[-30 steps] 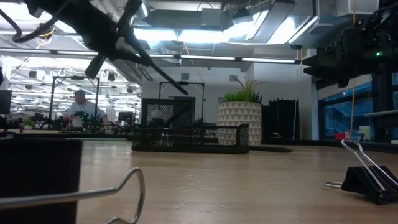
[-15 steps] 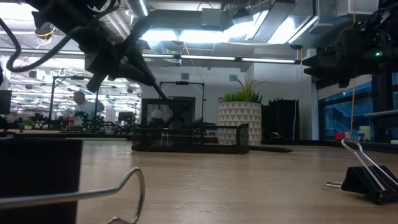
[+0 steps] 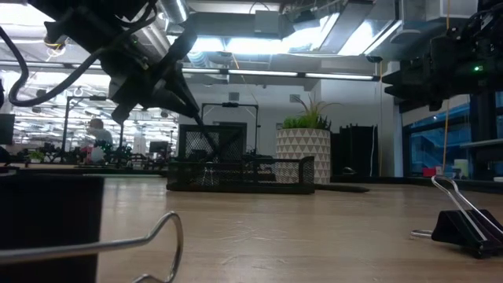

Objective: Pick and place office supplies into organizer
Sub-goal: Put the left pen into the top left section of the desk organizer, then put the pen into the top left section of the desk organizer

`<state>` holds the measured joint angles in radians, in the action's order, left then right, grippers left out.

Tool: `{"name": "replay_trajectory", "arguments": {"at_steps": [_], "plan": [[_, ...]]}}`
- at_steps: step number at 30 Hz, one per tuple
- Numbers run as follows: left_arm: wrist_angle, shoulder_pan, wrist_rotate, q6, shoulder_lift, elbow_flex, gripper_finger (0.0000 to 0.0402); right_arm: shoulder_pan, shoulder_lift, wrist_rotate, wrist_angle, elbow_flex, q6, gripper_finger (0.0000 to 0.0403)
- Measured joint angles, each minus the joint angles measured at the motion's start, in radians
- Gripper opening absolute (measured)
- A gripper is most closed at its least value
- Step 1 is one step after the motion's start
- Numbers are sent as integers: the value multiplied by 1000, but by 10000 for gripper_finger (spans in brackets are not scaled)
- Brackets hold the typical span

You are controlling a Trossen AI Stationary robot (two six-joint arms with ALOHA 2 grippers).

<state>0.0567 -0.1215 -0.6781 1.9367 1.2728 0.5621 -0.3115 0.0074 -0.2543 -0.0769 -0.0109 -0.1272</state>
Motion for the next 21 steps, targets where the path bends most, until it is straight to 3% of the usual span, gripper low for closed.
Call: {"name": "replay_trajectory", "arguments": {"at_steps": [13,17,21], "plan": [[104,0,-89,-123,-4,0,99,0,0,0,0,0,0,224],[112,9,-75,-287,-59,-1,98,0,0,1,0,0,0,224],[113,44,-48,-553,-160,-1,94,0,0,2,0,0,7,224]]}}
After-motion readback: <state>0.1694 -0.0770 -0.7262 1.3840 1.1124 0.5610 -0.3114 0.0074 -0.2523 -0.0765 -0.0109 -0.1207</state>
